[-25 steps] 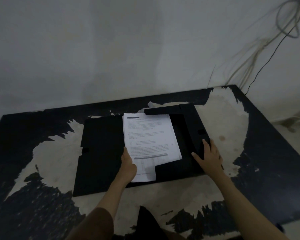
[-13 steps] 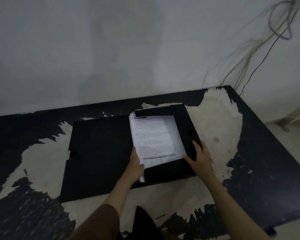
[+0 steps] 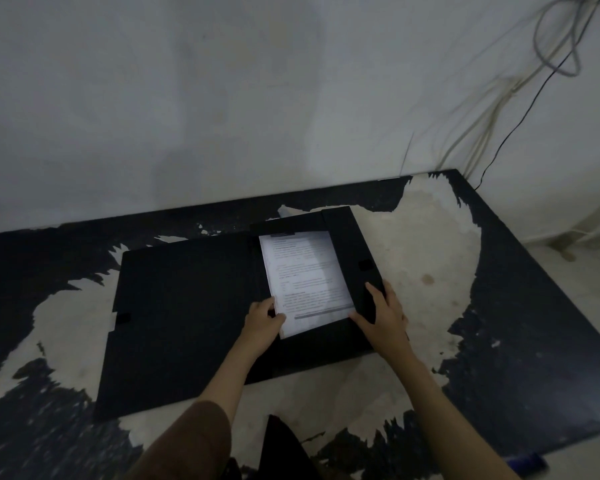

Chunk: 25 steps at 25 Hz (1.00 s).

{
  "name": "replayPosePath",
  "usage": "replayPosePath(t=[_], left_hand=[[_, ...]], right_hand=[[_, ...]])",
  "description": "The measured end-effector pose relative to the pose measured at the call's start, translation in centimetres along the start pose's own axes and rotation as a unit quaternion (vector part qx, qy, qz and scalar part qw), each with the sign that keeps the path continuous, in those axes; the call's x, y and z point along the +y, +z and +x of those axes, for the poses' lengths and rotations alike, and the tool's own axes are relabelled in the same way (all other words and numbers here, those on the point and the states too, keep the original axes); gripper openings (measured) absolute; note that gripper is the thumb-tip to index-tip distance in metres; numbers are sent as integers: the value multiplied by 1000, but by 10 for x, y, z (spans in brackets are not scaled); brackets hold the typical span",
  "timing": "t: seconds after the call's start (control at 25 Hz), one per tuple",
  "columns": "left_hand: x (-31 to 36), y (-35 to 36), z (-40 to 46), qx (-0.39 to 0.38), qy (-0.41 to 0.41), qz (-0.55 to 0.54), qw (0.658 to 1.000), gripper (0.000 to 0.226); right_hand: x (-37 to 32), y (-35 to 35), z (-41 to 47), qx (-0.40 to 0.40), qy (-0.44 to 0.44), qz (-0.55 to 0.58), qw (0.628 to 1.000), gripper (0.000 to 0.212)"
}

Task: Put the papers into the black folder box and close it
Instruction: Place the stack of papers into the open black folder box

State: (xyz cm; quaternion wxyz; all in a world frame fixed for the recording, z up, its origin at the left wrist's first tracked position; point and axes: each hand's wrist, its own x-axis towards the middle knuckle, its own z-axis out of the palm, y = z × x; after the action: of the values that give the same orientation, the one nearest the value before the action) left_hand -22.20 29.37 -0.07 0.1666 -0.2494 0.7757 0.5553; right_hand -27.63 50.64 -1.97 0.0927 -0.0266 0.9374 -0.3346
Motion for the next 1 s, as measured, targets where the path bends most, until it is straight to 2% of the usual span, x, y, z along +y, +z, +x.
replayPosePath(t=[0.12, 0.24, 0.32, 0.44, 0.52, 0.6, 0.68, 0.76, 0.8, 0.92, 1.0], left_hand=[[5, -5, -1, -37, -15, -91, 995, 45], [8, -9, -2, -8, -52, -162, 985, 64], [9, -11, -1, -7, -48, -198, 979, 71], [12, -13, 2, -54, -49, -226, 971, 74], [7, -18, 5, -57, -50, -232, 970, 79], [-4, -26, 2, -3, -23, -176, 984, 74], [-24, -39, -6, 119, -7, -41, 992, 67], [-48, -60, -16, 242, -50, 91, 965, 65], [-60, -70, -21, 285, -91, 122, 946, 67], [-81, -95, -42, 336, -200, 69, 918, 71], [-86, -105, -51, 328, -203, 30, 922, 73]], right_hand=[[0, 0, 0, -1, -1, -8, 1000, 69], [0, 1, 0, -3, 1, -17, 1000, 68], [-1, 0, 0, -6, 3, -21, 1000, 68], [-1, 0, 0, -10, 5, -28, 1000, 67], [-2, 0, 1, -19, 14, -33, 999, 67], [-6, 0, 0, -23, 27, -63, 997, 65], [-15, 4, -3, -5, 7, -111, 994, 58], [-28, 16, -11, 4, -62, -140, 988, 55], [-34, 24, -18, -11, -103, -149, 983, 58], [-49, 56, -42, -51, -218, -216, 950, 65], [-51, 74, -54, -56, -255, -266, 928, 62]])
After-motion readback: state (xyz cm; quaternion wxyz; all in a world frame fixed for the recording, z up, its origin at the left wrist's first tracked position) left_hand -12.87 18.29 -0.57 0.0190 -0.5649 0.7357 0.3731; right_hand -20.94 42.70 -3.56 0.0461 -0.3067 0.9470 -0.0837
